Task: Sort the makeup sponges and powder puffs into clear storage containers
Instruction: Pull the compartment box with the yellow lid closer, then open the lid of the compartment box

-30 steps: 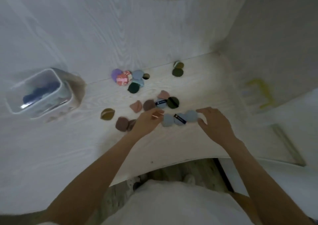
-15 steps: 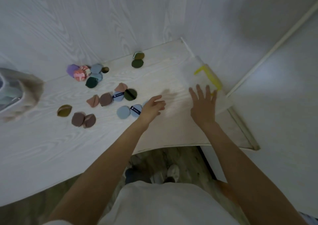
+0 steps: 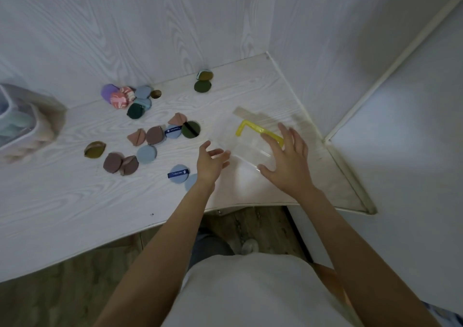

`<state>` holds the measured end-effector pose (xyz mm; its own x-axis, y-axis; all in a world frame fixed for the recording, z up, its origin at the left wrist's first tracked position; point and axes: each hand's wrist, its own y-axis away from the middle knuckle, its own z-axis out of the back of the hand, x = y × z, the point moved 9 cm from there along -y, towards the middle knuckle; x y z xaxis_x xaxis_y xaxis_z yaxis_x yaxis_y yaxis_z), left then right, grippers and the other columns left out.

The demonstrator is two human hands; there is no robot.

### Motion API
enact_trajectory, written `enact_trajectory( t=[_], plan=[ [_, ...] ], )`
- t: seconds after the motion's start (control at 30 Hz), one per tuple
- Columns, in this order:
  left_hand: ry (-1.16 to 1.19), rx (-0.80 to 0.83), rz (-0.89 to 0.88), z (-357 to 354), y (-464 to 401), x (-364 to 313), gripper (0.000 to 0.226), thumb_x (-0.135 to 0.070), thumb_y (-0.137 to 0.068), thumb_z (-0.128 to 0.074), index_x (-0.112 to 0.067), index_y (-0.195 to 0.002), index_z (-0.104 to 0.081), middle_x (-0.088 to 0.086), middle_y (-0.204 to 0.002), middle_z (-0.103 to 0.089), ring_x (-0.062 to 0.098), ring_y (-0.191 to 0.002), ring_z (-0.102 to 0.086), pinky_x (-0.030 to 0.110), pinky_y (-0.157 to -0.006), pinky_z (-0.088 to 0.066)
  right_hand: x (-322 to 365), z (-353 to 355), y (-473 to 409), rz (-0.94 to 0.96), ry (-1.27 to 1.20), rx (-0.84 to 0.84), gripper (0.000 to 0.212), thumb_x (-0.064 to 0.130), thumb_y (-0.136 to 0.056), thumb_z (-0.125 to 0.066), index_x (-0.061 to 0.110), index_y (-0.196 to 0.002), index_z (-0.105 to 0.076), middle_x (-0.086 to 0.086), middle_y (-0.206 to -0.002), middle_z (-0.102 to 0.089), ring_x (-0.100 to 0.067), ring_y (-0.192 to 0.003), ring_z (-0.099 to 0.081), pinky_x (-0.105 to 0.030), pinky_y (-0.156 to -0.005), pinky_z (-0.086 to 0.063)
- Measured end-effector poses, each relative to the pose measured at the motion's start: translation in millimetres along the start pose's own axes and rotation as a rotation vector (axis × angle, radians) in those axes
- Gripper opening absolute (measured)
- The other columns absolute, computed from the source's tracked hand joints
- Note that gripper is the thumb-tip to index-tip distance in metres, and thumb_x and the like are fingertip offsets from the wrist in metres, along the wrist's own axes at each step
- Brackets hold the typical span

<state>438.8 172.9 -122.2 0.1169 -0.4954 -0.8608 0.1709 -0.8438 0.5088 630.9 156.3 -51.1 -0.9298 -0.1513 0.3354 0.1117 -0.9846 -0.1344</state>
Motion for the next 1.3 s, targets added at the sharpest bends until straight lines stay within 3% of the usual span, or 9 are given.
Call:
enact_trajectory(
  t=[0.13,0.33,0.47,0.57,0.67,0.83,1.0,1.13,1.3],
  plan=[
    [0.117,-0.010,0.035,-6.1,-3.9,1.9,0.052,-0.009,-0.082,-0.069,-0.007,-0.125,-0.039,0.016,-0.109,-0.057,0.019,-0.085,-0.063,0.027,-0.072,-0.056,-16.0,-27.4,-1.5,-0.131,0.121,0.285,0.106,0.058,-0.068,-0.070,0.034,-0.148,-0.004,-0.018,-0.151,-0.011,-0.038,-0.135,-0.020,-0.052,-0.108,-0.018],
    [0.054,-0.016,0.114,-9.6,-8.3,3.0,0.026,-0.020,-0.085,-0.068,-0.008,-0.097,-0.049,0.007,-0.098,-0.052,0.014,-0.085,-0.055,0.029,-0.077,-0.056,-4.4,-33.5,-4.2,-0.105,0.188,0.282,0.106,0.044,-0.070,-0.069,0.026,-0.148,-0.001,-0.020,-0.142,-0.019,-0.040,-0.122,-0.028,-0.053,-0.103,-0.023],
    [0.061,-0.076,0.048,1.0,-15.9,-2.6,0.026,-0.013,-0.088,-0.063,-0.006,-0.108,-0.048,0.015,-0.121,-0.054,0.021,-0.096,-0.060,0.029,-0.079,-0.055,-8.8,-29.9,-4.5,-0.170,-0.221,0.340,0.103,0.055,-0.067,-0.073,0.037,-0.144,-0.007,-0.011,-0.134,-0.038,-0.031,-0.114,-0.041,-0.046,-0.095,-0.037],
    [-0.100,0.152,-0.056,-15.4,-15.8,-19.2,0.048,-0.027,-0.092,-0.057,-0.011,-0.135,-0.044,0.006,-0.140,-0.046,0.018,-0.121,-0.050,0.030,-0.098,-0.044,-22.6,-31.4,4.6,-0.467,-0.676,0.310,0.087,0.048,-0.072,-0.074,0.034,-0.136,-0.017,-0.010,-0.105,-0.061,-0.024,-0.088,-0.061,-0.045,-0.078,-0.053],
    [-0.424,0.329,-0.131,-34.1,-6.1,-34.8,0.073,-0.044,-0.086,-0.060,-0.021,-0.146,-0.026,-0.002,-0.149,-0.032,0.012,-0.133,-0.035,0.029,-0.110,-0.028,-23.4,-29.5,13.4,-0.576,-0.720,0.231,0.086,0.046,-0.074,-0.073,0.035,-0.137,-0.016,-0.005,-0.084,-0.063,-0.022,-0.069,-0.066,-0.037,-0.062,-0.058],
    [-0.997,0.303,-0.274,-31.6,13.1,-35.6,0.114,-0.071,-0.062,-0.067,-0.025,-0.149,-0.010,0.002,-0.154,-0.016,0.021,-0.140,-0.016,0.041,-0.111,-0.023,-10.8,-40.4,20.1,-0.700,-1.060,0.219,0.047,0.037,-0.094,-0.050,0.023,-0.136,-0.034,-0.013,-0.107,-0.060,-0.022,-0.077,-0.067,-0.034,-0.062,-0.059],
    [-1.074,0.115,-0.352,-36.9,19.2,-40.6,0.115,-0.071,-0.067,-0.062,-0.017,-0.149,-0.002,0.008,-0.152,-0.023,0.025,-0.138,-0.024,0.041,-0.106,-0.029,-7.2,-21.8,0.5,-0.296,-0.544,0.049,0.038,0.017,-0.092,-0.053,0.018,-0.130,-0.048,-0.009,-0.129,-0.046,-0.022,-0.116,-0.049,-0.037,-0.095,-0.044],
    [-0.683,0.258,-0.312,-36.0,3.3,-45.3,0.078,-0.039,-0.090,-0.057,-0.017,-0.149,-0.012,0.006,-0.147,-0.037,0.016,-0.129,-0.040,0.019,-0.097,-0.034,-5.5,-10.4,-21.5,-0.076,-0.261,-0.017,0.055,0.003,-0.081,-0.054,0.013,-0.135,-0.045,-0.013,-0.147,-0.032,-0.027,-0.135,-0.029,-0.039,-0.106,-0.029],
    [-0.917,0.074,-0.613,-14.4,-4.8,-73.5,0.051,-0.033,-0.091,-0.057,-0.018,-0.138,-0.043,0.007,-0.130,-0.054,0.023,-0.115,-0.052,0.026,-0.084,-0.041,-3.8,-32.1,-41.6,0.171,0.130,0.318,0.078,0.003,-0.077,-0.057,0.025,-0.145,-0.026,0.000,-0.157,-0.013,-0.017,-0.145,-0.004,-0.043,-0.117,-0.009]
  ],
)
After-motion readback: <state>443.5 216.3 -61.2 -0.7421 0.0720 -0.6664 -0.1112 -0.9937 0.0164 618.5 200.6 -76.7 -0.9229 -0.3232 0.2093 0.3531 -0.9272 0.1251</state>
